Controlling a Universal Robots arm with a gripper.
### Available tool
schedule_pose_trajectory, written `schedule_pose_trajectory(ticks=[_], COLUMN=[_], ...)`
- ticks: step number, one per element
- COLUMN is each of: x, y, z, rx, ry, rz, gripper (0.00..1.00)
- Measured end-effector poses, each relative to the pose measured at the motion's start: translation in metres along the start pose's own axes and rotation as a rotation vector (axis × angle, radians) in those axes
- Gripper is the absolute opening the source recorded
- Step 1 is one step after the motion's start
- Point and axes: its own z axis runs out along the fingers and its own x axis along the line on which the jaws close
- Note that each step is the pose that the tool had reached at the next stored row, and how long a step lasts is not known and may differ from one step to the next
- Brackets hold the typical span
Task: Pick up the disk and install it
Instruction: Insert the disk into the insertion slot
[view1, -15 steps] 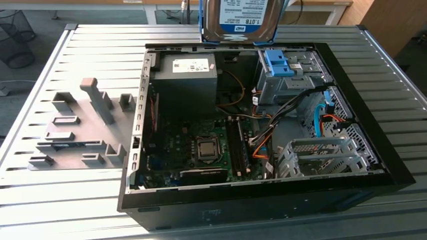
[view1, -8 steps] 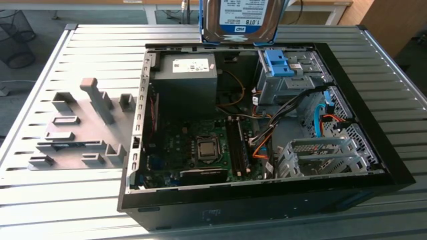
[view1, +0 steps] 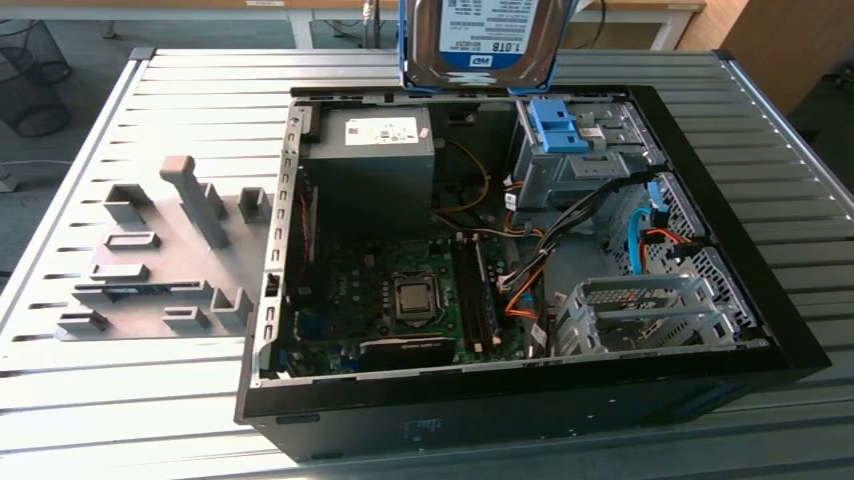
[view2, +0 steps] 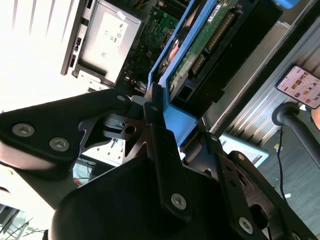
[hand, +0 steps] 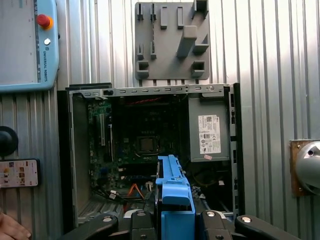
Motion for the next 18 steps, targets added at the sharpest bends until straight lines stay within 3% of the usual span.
schedule_pose_trajectory(ticks=[18], x=[0.0064], y=[-0.0004], z=[0.0], rx=[-0.0001], ry=[0.0001], rz=[0.0], gripper=[0.36])
